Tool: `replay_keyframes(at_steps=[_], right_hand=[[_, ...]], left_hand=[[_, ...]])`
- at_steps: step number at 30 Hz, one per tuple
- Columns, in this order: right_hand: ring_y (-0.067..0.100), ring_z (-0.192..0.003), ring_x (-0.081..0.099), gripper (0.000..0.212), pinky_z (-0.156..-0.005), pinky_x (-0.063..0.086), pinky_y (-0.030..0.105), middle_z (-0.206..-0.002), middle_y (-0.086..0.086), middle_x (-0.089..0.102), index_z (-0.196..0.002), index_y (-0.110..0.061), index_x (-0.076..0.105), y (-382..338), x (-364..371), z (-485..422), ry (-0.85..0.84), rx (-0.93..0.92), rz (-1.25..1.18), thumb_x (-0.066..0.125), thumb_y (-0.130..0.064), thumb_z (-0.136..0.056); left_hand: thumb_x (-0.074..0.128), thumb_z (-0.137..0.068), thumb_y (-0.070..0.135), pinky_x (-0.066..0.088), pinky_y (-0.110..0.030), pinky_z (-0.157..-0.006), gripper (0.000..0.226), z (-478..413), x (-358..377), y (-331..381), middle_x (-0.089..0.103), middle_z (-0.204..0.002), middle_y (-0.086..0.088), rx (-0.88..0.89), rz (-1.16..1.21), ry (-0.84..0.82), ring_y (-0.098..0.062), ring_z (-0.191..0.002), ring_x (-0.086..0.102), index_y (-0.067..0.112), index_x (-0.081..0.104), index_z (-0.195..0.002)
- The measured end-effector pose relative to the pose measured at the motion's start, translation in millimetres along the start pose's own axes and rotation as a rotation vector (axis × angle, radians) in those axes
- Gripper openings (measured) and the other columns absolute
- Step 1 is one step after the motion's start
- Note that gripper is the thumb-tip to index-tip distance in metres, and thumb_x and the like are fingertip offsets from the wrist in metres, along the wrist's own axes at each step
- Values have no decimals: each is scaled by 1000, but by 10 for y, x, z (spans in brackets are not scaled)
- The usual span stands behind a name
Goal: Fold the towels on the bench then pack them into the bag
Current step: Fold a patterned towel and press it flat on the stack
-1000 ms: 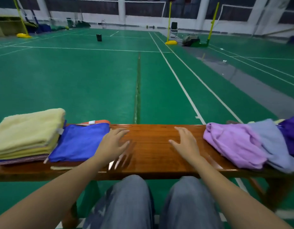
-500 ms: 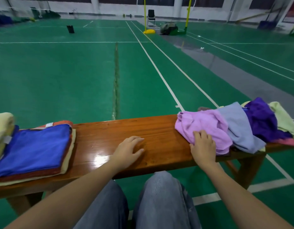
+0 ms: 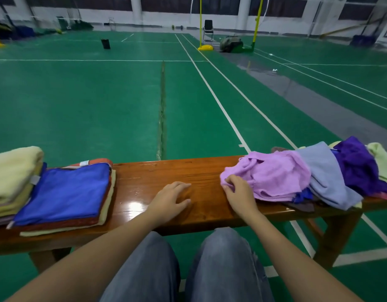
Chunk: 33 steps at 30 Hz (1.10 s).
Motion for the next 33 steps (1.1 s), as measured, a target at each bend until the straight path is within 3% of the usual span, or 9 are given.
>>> replay_keyframes(at_steps=[5, 9, 11, 16, 21, 24, 27, 31, 33], right_hand=[[12, -91, 56, 6, -77, 44, 23, -98, -1, 62, -98, -14, 56, -445, 382, 47, -122, -41, -211, 51, -16, -96], [-7, -77, 52, 15, -72, 39, 17, -85, -10, 59, -84, -22, 52, -864, 643, 175, -288, -158, -354, 53, -10, -94], [-13, -76, 53, 22, -72, 39, 7, -83, -16, 56, -82, -25, 53, -1076, 758, 268, -382, -214, -403, 52, -6, -94], [2, -78, 52, 8, -73, 44, 15, -86, -2, 59, -89, -13, 55, -1274, 850, 344, -419, -242, -442, 51, -14, -96], [7, -83, 53, 8, -74, 47, 21, -89, -7, 59, -92, -19, 54, -1081, 787, 359, -387, -225, -221, 61, -19, -89], [12, -99, 54, 31, -86, 48, 31, -107, -5, 58, -108, -22, 57, -837, 794, 394, -452, -255, 66, 68, -33, -82], [11, -107, 48, 35, -96, 39, 33, -116, -8, 56, -114, -26, 59, -685, 663, 348, -324, -260, 183, 57, -48, -87], [13, -115, 45, 30, -98, 34, 30, -124, -6, 55, -122, -24, 56, -517, 471, 233, -130, -200, 292, 49, -35, -95], [14, -117, 44, 32, -98, 34, 29, -128, -4, 52, -126, -25, 52, -393, 374, 185, -53, -129, 360, 48, -34, -95]], left_hand=[[58, -90, 39, 31, -33, -109, 68, 140, -213, -229, 35, -148, 7, -27, 29, 44, -13, -134, 33, 34, 21, -147], [68, -81, 43, 31, -38, -110, 85, 226, -367, -417, 33, -148, 4, -17, 62, 73, -16, -133, 33, 39, 14, -148], [69, -80, 43, 31, -35, -109, 82, 256, -419, -441, 34, -146, 5, -4, 70, 78, -15, -132, 34, 37, 21, -146], [63, -85, 39, 35, -35, -106, 37, 273, -480, -458, 40, -141, 7, -16, -12, 50, -12, -127, 35, 19, 63, -116], [63, -87, 31, 45, -30, -81, 12, 303, -548, -427, 61, -96, 6, -20, 67, -12, -12, -91, 53, 21, 62, -80], [63, -86, 26, 37, -28, -65, 23, 319, -571, -521, 54, -76, 6, -48, 2, -87, -11, -73, 47, 26, 49, -68], [63, -85, 27, 41, -31, -68, 14, 324, -629, -717, 61, -83, 0, -102, -124, -112, -18, -80, 53, 20, 55, -77], [67, -83, 31, 44, -30, -73, 17, 339, -654, -892, 60, -93, 2, -180, -308, -159, -18, -89, 54, 20, 58, -91], [72, -78, 35, 44, -31, -90, 33, 335, -566, -863, 57, -113, 5, -171, -263, -248, -16, -105, 50, 25, 59, -107]])
Point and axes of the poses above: each hand's wrist, its own z-axis away from the middle knuckle, its own x-axis out of the palm, y = z × x, the point moved 7 cm from there along -z, towards the middle knuckle
